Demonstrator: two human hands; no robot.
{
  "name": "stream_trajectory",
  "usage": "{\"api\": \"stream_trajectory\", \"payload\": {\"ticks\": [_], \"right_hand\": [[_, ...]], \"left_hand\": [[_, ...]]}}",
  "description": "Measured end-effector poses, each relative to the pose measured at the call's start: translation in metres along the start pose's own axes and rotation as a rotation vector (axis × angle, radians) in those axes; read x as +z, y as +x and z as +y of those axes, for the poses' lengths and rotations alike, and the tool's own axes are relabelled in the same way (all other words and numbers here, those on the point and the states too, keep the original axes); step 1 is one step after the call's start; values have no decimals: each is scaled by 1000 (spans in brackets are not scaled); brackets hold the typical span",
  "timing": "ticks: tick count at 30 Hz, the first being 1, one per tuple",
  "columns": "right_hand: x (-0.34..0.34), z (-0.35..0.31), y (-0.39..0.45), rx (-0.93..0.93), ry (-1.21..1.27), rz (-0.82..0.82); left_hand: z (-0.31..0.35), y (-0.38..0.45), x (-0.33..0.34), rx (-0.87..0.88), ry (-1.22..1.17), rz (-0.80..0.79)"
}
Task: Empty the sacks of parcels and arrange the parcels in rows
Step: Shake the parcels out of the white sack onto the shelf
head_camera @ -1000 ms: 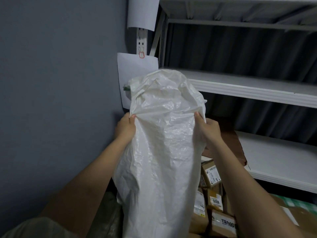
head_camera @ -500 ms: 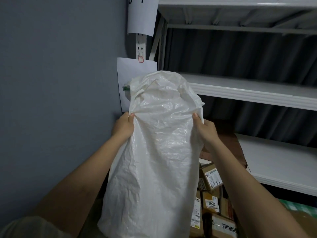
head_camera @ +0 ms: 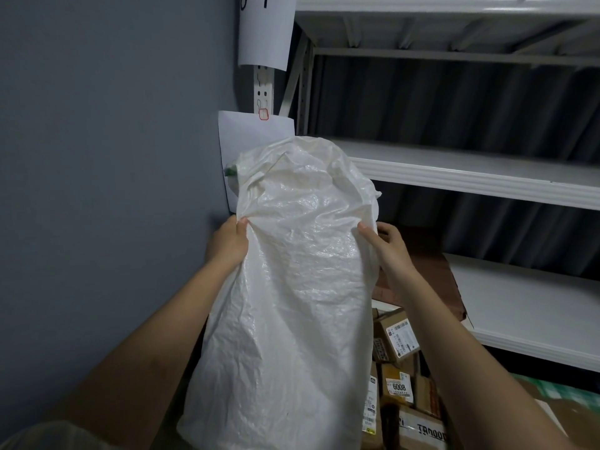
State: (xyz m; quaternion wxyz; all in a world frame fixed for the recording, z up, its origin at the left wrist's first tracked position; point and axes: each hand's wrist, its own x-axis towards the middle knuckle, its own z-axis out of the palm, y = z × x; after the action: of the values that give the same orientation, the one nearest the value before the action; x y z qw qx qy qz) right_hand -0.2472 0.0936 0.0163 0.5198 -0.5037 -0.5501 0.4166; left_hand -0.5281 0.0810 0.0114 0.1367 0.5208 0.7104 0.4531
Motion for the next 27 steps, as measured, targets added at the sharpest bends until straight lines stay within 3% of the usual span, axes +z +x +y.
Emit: {"api": "stream_trajectory", "payload": {"ticks": [6, 11, 17, 27], "right_hand": [[5, 26, -14, -78, -63, -299], [37, 38, -20, -104, -188, -393], [57, 50, -21, -88, -311, -351], [61, 69, -18, 34, -275, -219]], "left_hand": [[-3, -6, 6, -42, -20, -45], [0, -18, 24, -56, -18, -196], [-2, -28, 32, -87, -110, -393], [-19, -26, 43, -203, -251, -443]]}}
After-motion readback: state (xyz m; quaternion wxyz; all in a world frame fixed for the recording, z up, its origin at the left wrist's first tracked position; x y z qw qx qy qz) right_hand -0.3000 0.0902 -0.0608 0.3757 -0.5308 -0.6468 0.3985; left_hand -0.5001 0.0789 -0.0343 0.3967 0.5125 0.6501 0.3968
